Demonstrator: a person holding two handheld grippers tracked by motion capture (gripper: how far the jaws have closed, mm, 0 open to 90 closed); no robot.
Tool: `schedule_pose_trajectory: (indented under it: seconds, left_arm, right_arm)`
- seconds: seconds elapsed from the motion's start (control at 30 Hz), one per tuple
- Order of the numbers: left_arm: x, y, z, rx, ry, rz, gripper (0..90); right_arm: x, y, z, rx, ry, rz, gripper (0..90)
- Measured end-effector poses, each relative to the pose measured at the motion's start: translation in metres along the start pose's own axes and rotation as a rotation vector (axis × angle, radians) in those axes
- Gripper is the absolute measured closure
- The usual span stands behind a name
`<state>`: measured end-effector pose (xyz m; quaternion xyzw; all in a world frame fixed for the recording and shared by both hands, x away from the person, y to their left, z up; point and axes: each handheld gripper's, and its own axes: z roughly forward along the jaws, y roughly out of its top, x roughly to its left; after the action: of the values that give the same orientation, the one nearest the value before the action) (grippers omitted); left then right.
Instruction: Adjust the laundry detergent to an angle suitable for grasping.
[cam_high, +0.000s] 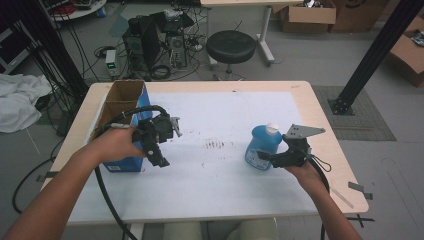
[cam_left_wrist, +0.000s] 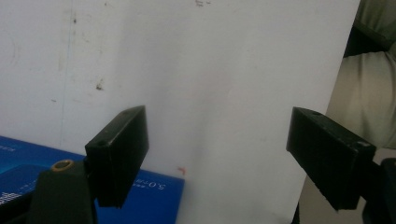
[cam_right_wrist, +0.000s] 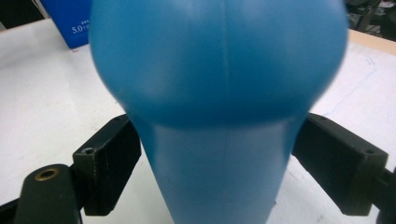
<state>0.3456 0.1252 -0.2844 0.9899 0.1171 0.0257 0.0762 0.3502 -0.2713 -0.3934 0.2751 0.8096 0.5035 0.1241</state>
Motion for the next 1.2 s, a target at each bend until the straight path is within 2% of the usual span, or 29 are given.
schedule_pose_trajectory:
  seconds: [0.33,0.47,1.2]
  left_arm:
    - [-0.0004,0.0010,0.0009,-0.004,-0.001,-0.007,21.5]
    - [-0.0004,0.0011,0.0010,-0.004,-0.002,-0.006,21.5]
    - [0.0002,0.0008,0.0013,-0.008,-0.002,-0.006,21.8]
  right_arm:
    - [0.0016,-0.0006,0.0017,-0.017,-0.019,-0.006,18.7]
    - [0.0016,-0.0004,0.0018,-0.026,-0.018,-0.009,21.7]
    - [0.0017,-0.0023,0.0024,-0.035,-0.023,-0.012,26.8]
